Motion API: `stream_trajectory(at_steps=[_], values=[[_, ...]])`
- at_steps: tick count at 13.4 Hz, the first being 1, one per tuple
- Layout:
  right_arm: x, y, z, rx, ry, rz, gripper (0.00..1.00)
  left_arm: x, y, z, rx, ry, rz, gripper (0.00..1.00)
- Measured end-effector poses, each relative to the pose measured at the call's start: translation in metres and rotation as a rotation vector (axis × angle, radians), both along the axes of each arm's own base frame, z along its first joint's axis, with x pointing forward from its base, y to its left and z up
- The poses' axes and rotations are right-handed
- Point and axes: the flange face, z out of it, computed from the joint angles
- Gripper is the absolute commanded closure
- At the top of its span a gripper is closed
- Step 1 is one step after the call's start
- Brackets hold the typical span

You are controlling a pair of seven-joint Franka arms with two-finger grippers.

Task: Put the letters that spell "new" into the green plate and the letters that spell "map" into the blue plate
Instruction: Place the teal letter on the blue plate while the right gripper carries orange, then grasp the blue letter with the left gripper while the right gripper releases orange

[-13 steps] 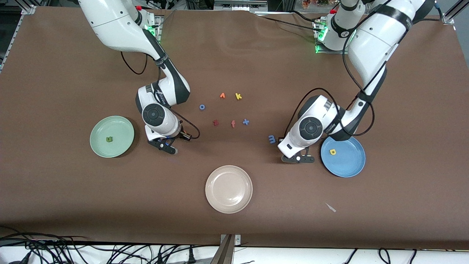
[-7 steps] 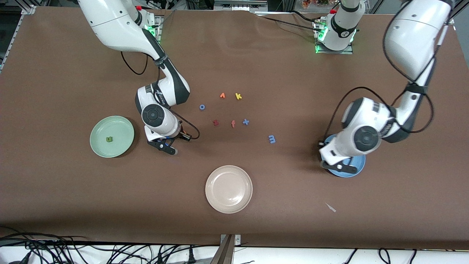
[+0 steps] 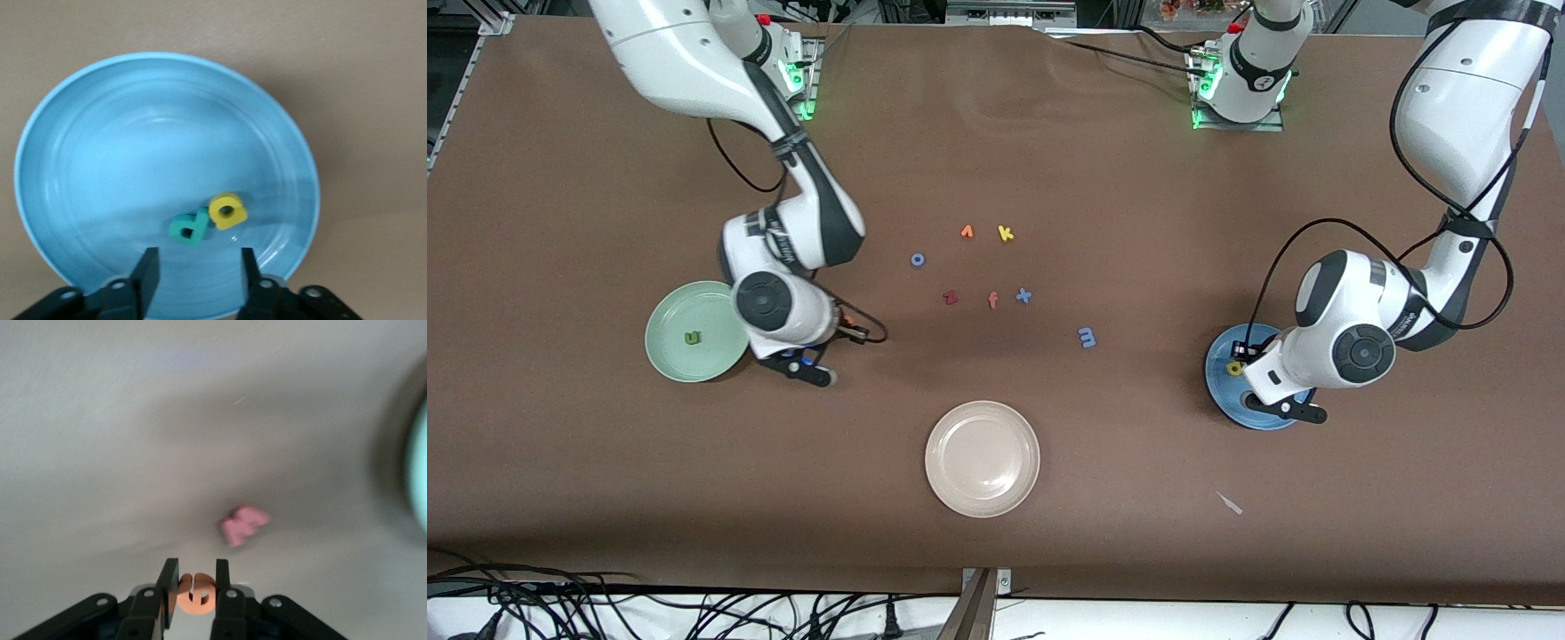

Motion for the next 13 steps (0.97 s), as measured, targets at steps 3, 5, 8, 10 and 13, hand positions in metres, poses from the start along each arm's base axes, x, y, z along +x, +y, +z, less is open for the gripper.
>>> stream_trajectory(at_steps=[3,5,8,10,13], values=[[0.015,-0.082,0.021,0.007,0.066,0.098,1.00,-0.002,-0.048,0.018,-0.032,-0.027,-0.027,0.00],[0.019,-0.126,0.020,-0.005,0.092,0.135,1.00,-0.012,-0.101,0.031,-0.047,-0.043,0.005,0.00],[0.017,-0.177,0.012,-0.020,0.117,0.160,1.00,-0.032,-0.177,0.036,-0.023,-0.063,0.090,0.02],[0.017,-0.201,0.006,-0.029,0.112,0.171,0.00,-0.042,-0.218,0.030,-0.025,-0.068,0.114,0.05],[0.018,-0.207,0.001,-0.035,0.109,0.176,0.00,-0.042,-0.249,0.002,-0.086,-0.095,0.148,0.09]])
